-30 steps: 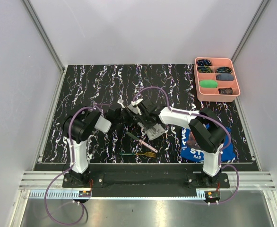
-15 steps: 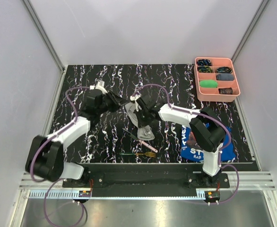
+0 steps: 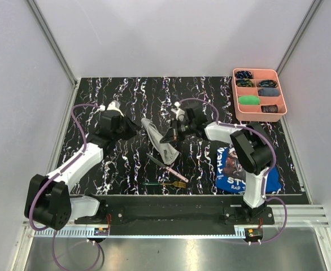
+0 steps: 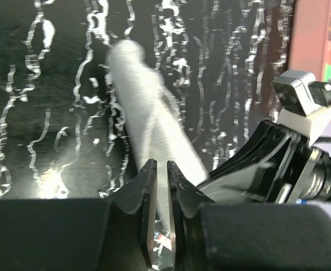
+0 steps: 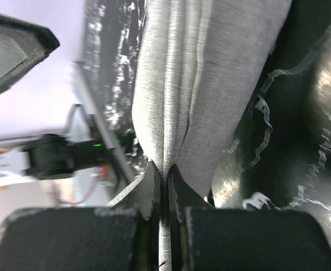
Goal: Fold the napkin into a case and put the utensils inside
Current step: Turn over the smaller rectangle-folded napkin at the center of the board.
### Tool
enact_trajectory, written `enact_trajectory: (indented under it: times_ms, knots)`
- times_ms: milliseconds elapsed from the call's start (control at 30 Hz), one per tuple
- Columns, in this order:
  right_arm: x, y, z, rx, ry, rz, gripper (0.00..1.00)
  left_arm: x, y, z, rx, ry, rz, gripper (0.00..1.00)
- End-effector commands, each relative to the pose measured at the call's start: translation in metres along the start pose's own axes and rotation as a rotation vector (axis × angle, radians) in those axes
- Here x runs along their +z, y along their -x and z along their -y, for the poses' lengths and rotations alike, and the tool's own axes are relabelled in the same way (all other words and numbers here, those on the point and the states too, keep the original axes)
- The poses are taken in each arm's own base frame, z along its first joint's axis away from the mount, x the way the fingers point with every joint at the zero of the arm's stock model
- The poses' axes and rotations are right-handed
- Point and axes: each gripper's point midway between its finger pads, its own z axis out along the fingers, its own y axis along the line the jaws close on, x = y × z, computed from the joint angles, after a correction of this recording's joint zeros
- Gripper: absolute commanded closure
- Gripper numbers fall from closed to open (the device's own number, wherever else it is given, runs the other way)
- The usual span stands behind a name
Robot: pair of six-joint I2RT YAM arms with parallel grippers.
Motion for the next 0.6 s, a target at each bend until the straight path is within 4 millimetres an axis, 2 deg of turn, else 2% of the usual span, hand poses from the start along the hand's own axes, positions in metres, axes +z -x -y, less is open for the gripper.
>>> enact_trajectory:
  times_ms: [0,33,67,100,133,200,267,300,367,433,467,500,533,567]
  knots:
    - [-0.008,0.008,-0.004,0.086,0.259,-0.003,1.0,0.01,0.012,-0.004,0.048,0.049,0.032,0.86]
    - [-0.012,0.004,-0.004,0.161,0.3,-0.03,1.0,0.012,0.01,-0.006,0.048,0.056,0.021,0.88]
    - [-0.02,0.012,0.002,0.137,0.343,0.017,1.0,0.015,0.01,-0.004,0.046,0.046,0.014,0.88]
    - [-0.02,0.009,0.012,0.171,0.357,0.016,1.0,0.021,0.007,-0.004,0.045,0.048,0.001,0.89]
    - [-0.028,0.014,0.01,0.17,0.396,0.033,1.0,0.024,0.007,-0.001,0.046,0.044,-0.002,0.89]
    - [-0.034,0.011,0.033,0.236,0.385,0.041,1.0,0.034,0.006,0.005,0.057,0.029,-0.021,0.89]
    - [-0.04,0.012,0.045,0.275,0.381,0.049,1.0,0.042,0.008,0.018,0.067,-0.002,-0.034,0.9]
    - [-0.041,0.01,0.05,0.293,0.378,0.049,0.96,0.052,0.001,0.017,0.068,0.005,-0.061,0.9]
    - [-0.047,0.012,0.058,0.325,0.369,0.056,0.93,0.064,-0.001,0.027,0.065,-0.022,-0.089,0.91]
    - [-0.05,0.01,0.068,0.363,0.333,0.058,0.81,0.071,-0.004,0.036,0.08,-0.038,-0.103,0.92]
    - [-0.053,0.012,0.07,0.364,0.314,0.064,0.76,0.073,0.001,0.047,0.087,-0.061,-0.097,0.92]
    - [-0.055,0.015,0.081,0.311,0.273,0.088,0.7,0.08,-0.006,0.047,0.092,-0.058,-0.119,0.92]
    - [-0.056,0.009,0.09,0.39,0.208,0.049,0.66,0.082,-0.008,0.052,0.094,-0.073,-0.129,0.92]
    - [-0.06,0.013,0.088,0.363,0.167,0.049,0.62,0.085,-0.005,0.06,0.1,-0.097,-0.129,0.92]
